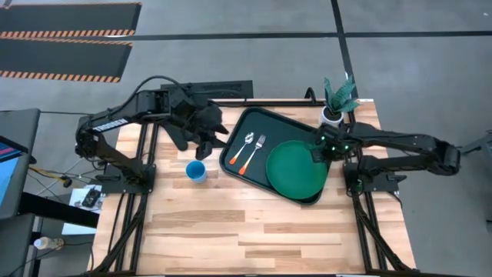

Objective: Pick and place plate/cup/fork/spoon on tray
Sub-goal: Put the blue cup on top of the orange spoon and fork on the black serving tray

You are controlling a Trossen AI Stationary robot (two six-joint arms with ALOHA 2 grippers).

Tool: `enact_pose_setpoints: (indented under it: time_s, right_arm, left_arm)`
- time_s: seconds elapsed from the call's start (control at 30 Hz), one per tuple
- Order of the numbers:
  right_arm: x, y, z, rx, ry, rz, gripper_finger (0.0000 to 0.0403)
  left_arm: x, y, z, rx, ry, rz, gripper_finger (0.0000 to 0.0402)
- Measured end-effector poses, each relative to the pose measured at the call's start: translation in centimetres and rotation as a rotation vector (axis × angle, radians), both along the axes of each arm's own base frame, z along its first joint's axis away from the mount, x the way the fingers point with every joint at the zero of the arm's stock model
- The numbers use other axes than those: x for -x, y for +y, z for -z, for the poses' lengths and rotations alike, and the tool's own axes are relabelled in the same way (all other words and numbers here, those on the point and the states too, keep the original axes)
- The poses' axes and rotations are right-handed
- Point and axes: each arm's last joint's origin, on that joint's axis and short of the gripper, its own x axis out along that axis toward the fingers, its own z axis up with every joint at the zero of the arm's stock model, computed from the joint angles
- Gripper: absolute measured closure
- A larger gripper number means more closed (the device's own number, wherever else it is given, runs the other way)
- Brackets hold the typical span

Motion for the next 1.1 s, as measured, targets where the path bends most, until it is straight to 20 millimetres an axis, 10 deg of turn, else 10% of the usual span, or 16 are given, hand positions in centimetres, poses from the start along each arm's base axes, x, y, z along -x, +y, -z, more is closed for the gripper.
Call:
enact_pose_setpoints:
  time_s: [0.27, 0.53, 0.8, 1.1]
  right_arm:
    - [-1.2, -0.6, -6.9, 0.179, -0.215, 0.021, 0.0226]
    - [-8.7, 0.7, -11.5, 0.425, -0.725, -0.122, 0.0233]
    - [-16.1, 2.9, -10.1, 0.443, -0.730, -0.321, 0.0245]
    - [-20.0, 4.2, -8.1, 0.381, -0.670, -0.427, 0.0237]
  left_arm:
    - [3.9, -0.3, -1.2, -0.021, 0.050, -0.105, 0.0194]
    - [8.0, -0.5, 0.1, -0.057, 0.260, -0.450, 0.0194]
    - [10.5, -1.6, 8.1, 0.021, 0.292, -0.640, 0.0194]
    - [10.7, -0.8, 18.0, 0.239, 0.248, -0.743, 0.0194]
